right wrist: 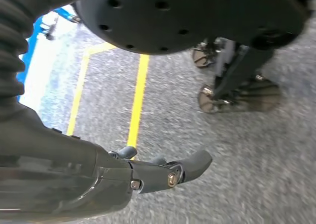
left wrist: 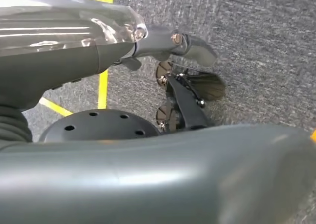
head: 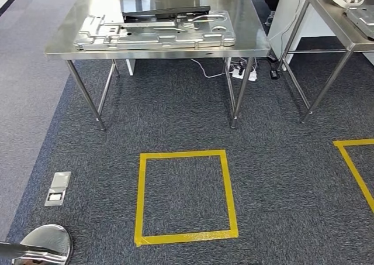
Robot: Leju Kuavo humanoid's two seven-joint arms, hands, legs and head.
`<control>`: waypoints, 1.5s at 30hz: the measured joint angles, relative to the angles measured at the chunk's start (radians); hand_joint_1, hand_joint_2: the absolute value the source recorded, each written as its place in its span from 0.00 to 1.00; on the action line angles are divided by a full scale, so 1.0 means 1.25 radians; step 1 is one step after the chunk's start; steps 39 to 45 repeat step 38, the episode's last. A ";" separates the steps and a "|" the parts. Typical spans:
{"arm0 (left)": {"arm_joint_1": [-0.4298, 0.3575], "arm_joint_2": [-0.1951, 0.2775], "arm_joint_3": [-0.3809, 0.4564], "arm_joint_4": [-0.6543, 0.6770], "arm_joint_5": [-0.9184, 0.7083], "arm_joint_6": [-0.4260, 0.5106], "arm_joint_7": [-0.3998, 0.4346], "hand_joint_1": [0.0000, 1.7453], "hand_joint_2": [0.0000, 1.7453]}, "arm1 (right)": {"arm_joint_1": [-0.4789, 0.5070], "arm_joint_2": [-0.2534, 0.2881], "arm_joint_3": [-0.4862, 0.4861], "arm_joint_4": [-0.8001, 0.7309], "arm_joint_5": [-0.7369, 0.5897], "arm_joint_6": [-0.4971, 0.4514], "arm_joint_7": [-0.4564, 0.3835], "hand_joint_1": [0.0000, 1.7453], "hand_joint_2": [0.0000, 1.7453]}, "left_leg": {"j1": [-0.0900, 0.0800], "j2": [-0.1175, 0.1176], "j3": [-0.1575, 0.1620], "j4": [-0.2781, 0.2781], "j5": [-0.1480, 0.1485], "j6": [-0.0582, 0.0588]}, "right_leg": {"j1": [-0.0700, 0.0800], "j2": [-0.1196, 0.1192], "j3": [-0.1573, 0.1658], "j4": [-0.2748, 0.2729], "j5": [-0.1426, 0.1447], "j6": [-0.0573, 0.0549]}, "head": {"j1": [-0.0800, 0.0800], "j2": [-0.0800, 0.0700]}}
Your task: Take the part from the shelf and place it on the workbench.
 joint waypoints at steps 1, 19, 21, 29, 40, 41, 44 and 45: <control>0.005 0.001 -0.018 0.000 0.018 0.003 0.003 0.00 1.00 | -0.001 0.000 0.001 -0.005 -0.004 0.000 0.000 0.00 1.00 | -0.002 0.000 0.002 -0.010 -0.001 0.002 | 0.000 -0.001 -0.003 0.000 0.002 0.005 | 0.000 0.000; 0.021 0.049 -0.414 -0.072 0.336 0.054 0.061 0.00 0.00 | 0.097 -0.012 0.064 -0.010 -0.079 -0.007 -0.013 0.00 0.00 | -0.001 0.008 -0.025 0.002 0.011 0.020 | -0.007 0.007 0.022 0.002 -0.025 0.023 | 0.000 0.000; 0.029 0.054 -0.458 -0.076 0.369 0.059 0.068 0.00 0.00 | 0.100 -0.013 0.072 -0.014 -0.086 -0.009 -0.016 0.00 0.00 | 0.001 0.007 -0.025 0.000 0.013 0.019 | -0.005 0.006 0.022 0.002 -0.025 0.020 | 0.000 0.000; 0.071 0.074 -0.651 -0.087 0.517 0.082 0.095 0.00 0.00 | 0.104 -0.014 0.109 -0.047 -0.120 -0.015 -0.020 0.00 0.00 | 0.004 0.006 -0.025 -0.004 0.017 0.003 | -0.002 0.005 0.022 0.003 -0.026 0.015 | 0.000 0.000; 0.114 0.094 -0.848 -0.093 0.673 0.106 0.124 0.00 0.00 | 0.118 -0.017 0.147 -0.091 -0.157 -0.017 -0.030 0.00 0.00 | 0.001 0.006 -0.025 -0.004 0.015 -0.004 | -0.005 0.005 0.022 0.004 -0.026 0.015 | 0.000 0.000; 0.114 0.094 -0.848 -0.093 0.673 0.106 0.124 0.00 0.00 | 0.118 -0.017 0.147 -0.091 -0.157 -0.017 -0.030 0.00 0.00 | 0.001 0.006 -0.025 -0.004 0.015 -0.004 | -0.005 0.005 0.022 0.004 -0.026 0.015 | 0.000 0.000; 0.114 0.094 -0.848 -0.093 0.673 0.106 0.124 0.00 0.00 | 0.118 -0.017 0.147 -0.091 -0.157 -0.017 -0.030 0.00 0.00 | 0.001 0.006 -0.025 -0.004 0.015 -0.004 | -0.005 0.005 0.022 0.004 -0.026 0.015 | 0.000 0.000; 0.114 0.094 -0.848 -0.093 0.673 0.106 0.124 0.00 0.00 | 0.118 -0.017 0.147 -0.091 -0.157 -0.017 -0.030 0.00 0.00 | 0.001 0.006 -0.025 -0.004 0.015 -0.004 | -0.005 0.005 0.022 0.004 -0.026 0.015 | 0.000 0.000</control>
